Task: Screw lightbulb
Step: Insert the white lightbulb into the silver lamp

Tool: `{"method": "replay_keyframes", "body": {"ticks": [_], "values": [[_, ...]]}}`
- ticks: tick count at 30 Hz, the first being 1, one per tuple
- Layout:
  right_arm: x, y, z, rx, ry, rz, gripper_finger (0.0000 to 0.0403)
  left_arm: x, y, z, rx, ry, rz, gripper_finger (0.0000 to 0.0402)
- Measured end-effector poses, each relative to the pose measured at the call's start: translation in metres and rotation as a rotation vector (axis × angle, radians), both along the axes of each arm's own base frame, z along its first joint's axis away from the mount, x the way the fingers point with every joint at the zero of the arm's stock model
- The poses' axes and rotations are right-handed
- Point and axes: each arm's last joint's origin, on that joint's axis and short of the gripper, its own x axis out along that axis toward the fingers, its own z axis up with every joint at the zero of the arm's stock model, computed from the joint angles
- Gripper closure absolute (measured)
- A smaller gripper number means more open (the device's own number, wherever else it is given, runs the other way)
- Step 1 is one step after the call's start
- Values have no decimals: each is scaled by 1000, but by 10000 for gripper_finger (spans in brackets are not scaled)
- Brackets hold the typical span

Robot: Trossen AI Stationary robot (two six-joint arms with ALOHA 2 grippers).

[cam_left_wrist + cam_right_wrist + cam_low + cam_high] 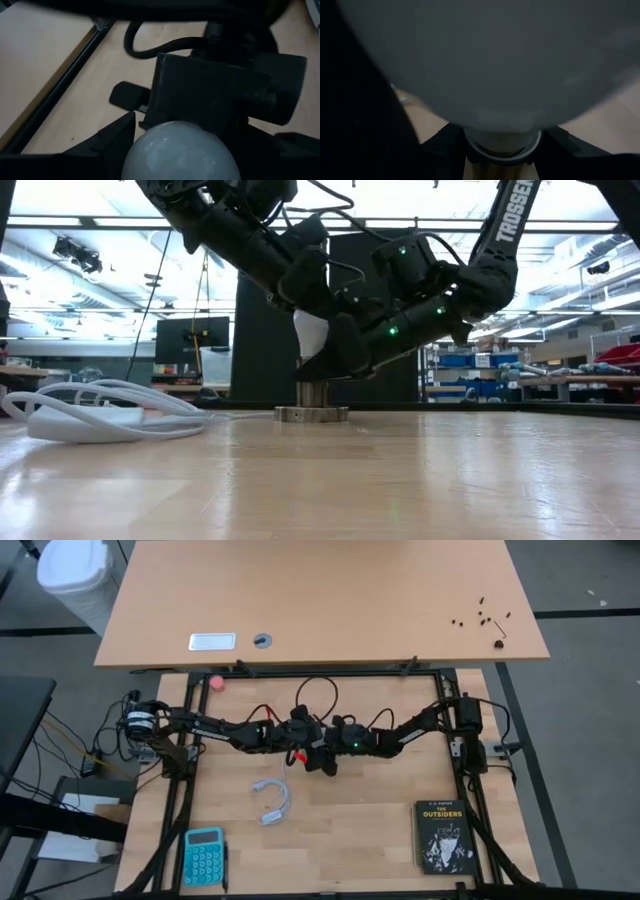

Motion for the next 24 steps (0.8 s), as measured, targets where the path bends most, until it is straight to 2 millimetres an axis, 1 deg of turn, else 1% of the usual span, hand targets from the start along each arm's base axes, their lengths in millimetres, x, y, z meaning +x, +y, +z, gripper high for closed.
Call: {"method": "replay_keyframes", "body": {"ticks": [5, 10, 14, 17, 21, 24], "values": [[1, 11, 0, 26, -20, -113, 224, 0, 0, 0, -13, -8, 10, 130], [1, 21, 0, 0, -24, -136, 204, 0, -1, 0, -20, -10, 4, 130], [1, 23, -1, -9, -14, -74, 171, 0, -1, 0, -22, -9, 4, 130], [0, 17, 3, 13, -3, 5, 140, 0, -1, 0, -29, -12, 4, 130], [-5, 7, 15, 69, 41, 117, 93, 1, -2, 0, -41, -23, 1, 130], [-13, 0, 26, 87, 93, 185, 62, 1, -2, 0, -41, -25, -7, 130]]}}
